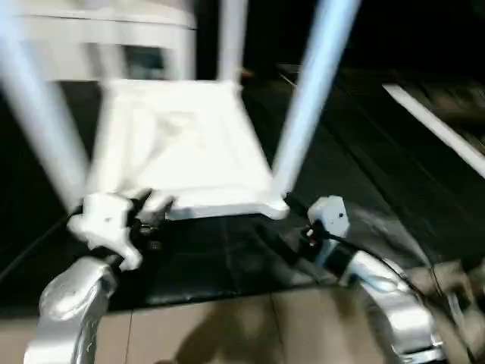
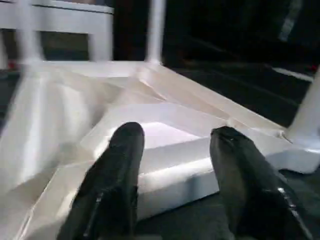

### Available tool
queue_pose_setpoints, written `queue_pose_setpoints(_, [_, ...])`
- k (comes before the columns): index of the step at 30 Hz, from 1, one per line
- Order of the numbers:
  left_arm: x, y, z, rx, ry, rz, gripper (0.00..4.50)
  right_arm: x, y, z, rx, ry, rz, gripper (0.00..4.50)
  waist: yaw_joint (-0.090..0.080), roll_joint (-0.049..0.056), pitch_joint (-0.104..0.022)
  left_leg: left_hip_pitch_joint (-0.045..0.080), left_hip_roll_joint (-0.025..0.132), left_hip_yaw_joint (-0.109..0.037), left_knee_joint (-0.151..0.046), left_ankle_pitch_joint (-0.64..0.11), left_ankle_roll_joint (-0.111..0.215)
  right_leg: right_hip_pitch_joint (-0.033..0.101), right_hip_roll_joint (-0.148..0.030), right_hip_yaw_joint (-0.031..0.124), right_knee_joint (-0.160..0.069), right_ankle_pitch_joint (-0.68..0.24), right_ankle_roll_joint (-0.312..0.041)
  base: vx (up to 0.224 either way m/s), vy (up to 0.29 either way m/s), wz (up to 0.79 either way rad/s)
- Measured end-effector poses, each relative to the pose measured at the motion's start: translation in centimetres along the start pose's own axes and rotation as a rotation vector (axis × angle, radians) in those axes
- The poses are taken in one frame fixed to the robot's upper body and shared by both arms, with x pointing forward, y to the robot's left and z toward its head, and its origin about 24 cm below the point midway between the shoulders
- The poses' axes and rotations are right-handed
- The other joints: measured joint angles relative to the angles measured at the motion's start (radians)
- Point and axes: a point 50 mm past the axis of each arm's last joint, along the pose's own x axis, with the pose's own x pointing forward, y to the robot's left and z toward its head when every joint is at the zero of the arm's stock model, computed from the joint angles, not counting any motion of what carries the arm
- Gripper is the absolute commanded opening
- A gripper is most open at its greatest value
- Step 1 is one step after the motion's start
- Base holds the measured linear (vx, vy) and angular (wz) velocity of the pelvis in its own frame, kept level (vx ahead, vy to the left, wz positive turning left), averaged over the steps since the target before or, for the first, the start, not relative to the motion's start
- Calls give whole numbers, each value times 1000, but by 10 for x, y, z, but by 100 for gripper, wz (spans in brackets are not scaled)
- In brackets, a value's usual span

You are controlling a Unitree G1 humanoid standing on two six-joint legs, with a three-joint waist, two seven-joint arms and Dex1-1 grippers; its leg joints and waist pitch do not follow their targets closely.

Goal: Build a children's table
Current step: Flip table

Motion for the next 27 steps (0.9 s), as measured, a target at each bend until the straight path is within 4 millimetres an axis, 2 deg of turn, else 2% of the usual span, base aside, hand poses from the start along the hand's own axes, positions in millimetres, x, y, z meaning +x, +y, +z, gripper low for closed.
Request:
queue_pose_setpoints(1, [0, -2, -2, -17, 5, 5, 280, -2, -3, 0, -5, 9, -5, 450, 15, -16, -3, 2, -3, 6, 18, -11, 19, -8, 1, -6, 1, -10, 12, -45, -200, 87])
queue_pose_setpoints(2, [-3, -6, -7, -28, 34, 1, 291, -5, -5, -2, -9, 22, -8, 450, 41, -23, -3, 2, -2, 63, 70, -29, 52, -14, -4, 1, 0, -15, 10, 2, -158, 35])
queue_pose_setpoints(3, [-5, -6, -9, -29, 49, 6, 291, -6, -6, -1, -10, 19, -10, 450, 60, -23, -4, 9, -25, 89, 86, -31, 57, -19, -3, 16, -3, -15, 11, 2, -158, 35])
queue_pose_setpoints(4, [-5, -6, -9, -28, 47, 8, 298, -7, -7, -2, -3, 40, -10, 450, 74, -21, -6, 22, -54, 105, 77, -32, 62, -26, 2, 31, -8, -13, 15, 54, -120, 11])
queue_pose_setpoints(5, [-1, -7, -4, -22, 25, 1, 298, -12, -9, -8, 14, 94, -3, 450, 94, -21, -8, 37, -94, 110, 71, -54, 100, -33, 13, 56, -11, -5, 17, 12, -86, 42])
queue_pose_setpoints(6, [0, -7, -2, -16, 6, 3, 311, -15, -10, -13, 31, 119, -1, 450, 109, -20, -8, 38, -110, 106, 81, -70, 127, -32, 25, 80, -16, 7, 8, 12, -86, 42])
queue_pose_setpoints(7, [-1, -6, 0, -13, -5, 16, 325, -18, -9, -16, 45, 126, 2, 450, 125, -17, -8, 38, -113, 102, 89, -72, 129, -30, 26, 87, -19, 13, -2, -2, -33, 47])
queue_pose_setpoints(8, [-4, -1, 0, -9, -7, 47, 325, -18, -8, -15, 57, 115, 19, 450, 137, -10, -7, 40, -102, 92, 80, -71, 128, -26, 29, 91, -26, 18, 0, -12, -1, 26])
queue_pose_setpoints(9, [-6, 3, 0, -6, -6, 74, 334, -15, -6, -13, 62, 96, 37, 450, 139, 1, -9, 43, -83, 88, 47, -72, 97, -23, 38, 88, -33, 24, 3, -12, -1, 26])
queue_pose_setpoints(10, [-7, 8, 1, 2, -6, 104, 338, -13, -2, -12, 67, 82, 55, 450, 135, 5, -9, 47, -71, 101, 44, -65, 76, -23, 39, 85, -39, 28, 5, -32, 46, 23])
queue_pose_setpoints(12, [-11, 18, 3, 20, -4, 163, 345, -11, 2, -12, 70, 71, 84, 450, 115, 14, -3, 50, -46, 135, 44, -58, 82, -14, 34, 79, -55, 34, 5, -49, 69, 37])
queue_pose_setpoints(14, [-8, 25, 10, 45, -17, 193, 377, -11, -1, -11, 76, 57, 66, 450, 94, 5, -2, 56, -42, 159, 41, -60, 78, -7, 20, 77, -55, 33, 15, -29, 50, 26])
queue_pose_setpoints(17, [-4, 32, 14, 57, -10, 208, 389, -10, -3, -9, 100, 48, 65, 450, 60, 3, -2, 60, -45, 163, 38, -59, 79, 3, 17, 79, -64, 30, 31, -9, 15, 7])
queue_pose_setpoints(20, [4, 38, 16, 71, 4, 200, 420, -5, -4, -3, 108, 43, 89, 450, 31, -3, -5, 51, -47, 162, 37, -52, 81, 1, 14, 79, -66, 39, 40, 0, 0, 0])
queue_pose_setpoints(24, [16, 46, 13, 83, 54, 175, 443, -3, -1, -2, 110, 40, 140, 450, 11, -4, -5, 48, -47, 160, 33, -51, 79, 0, 15, 78, -65, 42, 40, 0, 0, 0])
queue_pose_setpoints(27, [26, 54, 13, 101, 88, 176, 443, 1, -1, 4, 92, 35, 185, 450, 7, -4, -5, 47, -48, 159, 28, -46, 77, -3, 15, 77, -66, 43, 34, 0, 0, 0])
